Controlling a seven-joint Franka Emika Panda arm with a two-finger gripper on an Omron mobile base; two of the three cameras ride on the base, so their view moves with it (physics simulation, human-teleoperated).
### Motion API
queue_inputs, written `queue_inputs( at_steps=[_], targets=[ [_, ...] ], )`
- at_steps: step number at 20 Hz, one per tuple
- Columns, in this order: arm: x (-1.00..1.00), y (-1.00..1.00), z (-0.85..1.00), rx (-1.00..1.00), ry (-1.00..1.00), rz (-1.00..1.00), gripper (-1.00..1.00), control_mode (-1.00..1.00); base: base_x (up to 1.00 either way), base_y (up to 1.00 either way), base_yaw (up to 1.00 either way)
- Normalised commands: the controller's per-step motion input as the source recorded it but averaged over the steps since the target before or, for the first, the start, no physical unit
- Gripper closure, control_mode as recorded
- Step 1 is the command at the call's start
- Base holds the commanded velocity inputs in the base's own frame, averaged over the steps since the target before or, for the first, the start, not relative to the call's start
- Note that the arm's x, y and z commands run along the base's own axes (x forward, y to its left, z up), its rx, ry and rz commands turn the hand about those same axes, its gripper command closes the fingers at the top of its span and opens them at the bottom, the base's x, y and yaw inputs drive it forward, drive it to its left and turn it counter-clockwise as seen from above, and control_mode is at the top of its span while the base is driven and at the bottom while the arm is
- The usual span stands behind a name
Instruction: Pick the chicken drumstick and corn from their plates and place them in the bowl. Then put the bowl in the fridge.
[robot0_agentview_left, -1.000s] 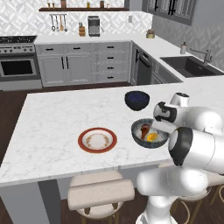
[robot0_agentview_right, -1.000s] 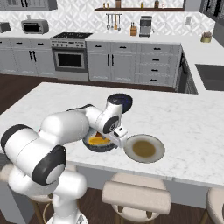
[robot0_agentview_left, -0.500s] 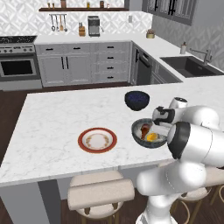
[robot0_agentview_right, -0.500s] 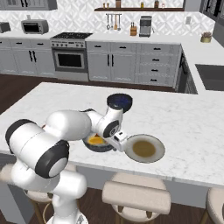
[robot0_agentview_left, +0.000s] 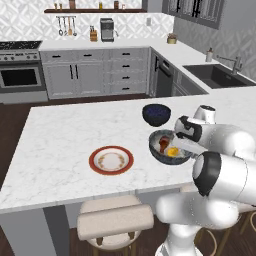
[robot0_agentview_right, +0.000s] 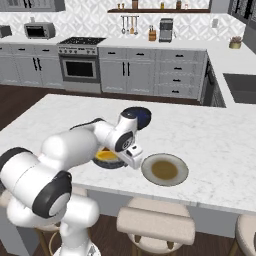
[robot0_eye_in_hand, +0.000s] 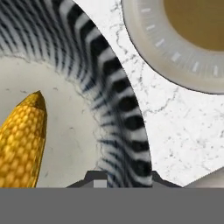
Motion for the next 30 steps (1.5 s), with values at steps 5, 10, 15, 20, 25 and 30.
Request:
queue_inputs(
  at_steps=[5,10,15,20,25,30],
  targets=[
    [-0.68,0.34,0.97,-0.02,0.00,0.00,1.00,-1.00,0.00,0.00,0.00],
    [-1.00,0.69,0.77,-0.07,0.00,0.00,1.00,-1.00,0.00,0.00,0.00],
    [-0.93,0.18,0.44,-0.05,0.00,0.00,1.00,-1.00,0.00,0.00,0.00],
    [-0.62,0.00,0.13,0.00,0.00,0.00,1.00,-1.00,0.00,0.00,0.00],
    [0.00,0.00,0.00,0.00,0.00,0.00,1.00,-1.00,0.00,0.00,0.00],
    [0.00,0.00,0.00,0.00,0.00,0.00,1.00,1.00,-0.83,0.00,0.03]
  ],
)
